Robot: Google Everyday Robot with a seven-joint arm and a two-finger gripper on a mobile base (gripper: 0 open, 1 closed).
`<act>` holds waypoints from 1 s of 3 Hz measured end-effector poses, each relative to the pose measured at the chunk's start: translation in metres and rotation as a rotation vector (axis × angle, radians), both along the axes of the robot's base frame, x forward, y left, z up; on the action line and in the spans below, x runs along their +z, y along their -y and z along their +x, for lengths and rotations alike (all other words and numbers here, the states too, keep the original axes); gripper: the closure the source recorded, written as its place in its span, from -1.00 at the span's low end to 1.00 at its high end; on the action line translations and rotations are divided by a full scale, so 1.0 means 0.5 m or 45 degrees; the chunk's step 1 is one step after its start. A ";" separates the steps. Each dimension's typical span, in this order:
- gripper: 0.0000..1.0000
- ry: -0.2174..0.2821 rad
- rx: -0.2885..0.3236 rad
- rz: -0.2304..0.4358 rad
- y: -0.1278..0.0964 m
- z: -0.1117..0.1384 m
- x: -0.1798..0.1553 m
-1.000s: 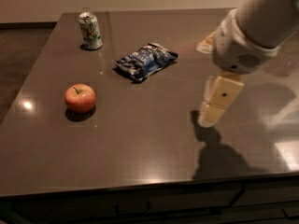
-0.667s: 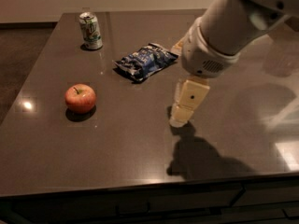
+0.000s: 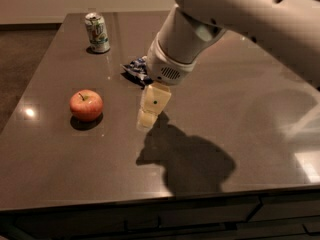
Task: Pick apple
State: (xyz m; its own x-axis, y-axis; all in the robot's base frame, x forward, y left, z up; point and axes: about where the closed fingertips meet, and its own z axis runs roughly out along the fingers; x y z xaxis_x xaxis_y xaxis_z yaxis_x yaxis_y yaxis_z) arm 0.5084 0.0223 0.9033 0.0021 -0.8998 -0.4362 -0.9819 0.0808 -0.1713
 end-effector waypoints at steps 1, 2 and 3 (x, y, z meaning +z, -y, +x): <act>-1.00 -0.062 0.024 0.017 -0.084 0.012 -0.045; -1.00 -0.078 0.056 0.036 -0.139 0.007 -0.066; -1.00 -0.094 0.096 0.046 -0.193 0.005 -0.080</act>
Offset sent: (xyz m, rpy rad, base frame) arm 0.0023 0.1024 -0.0457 0.0497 0.0771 0.0712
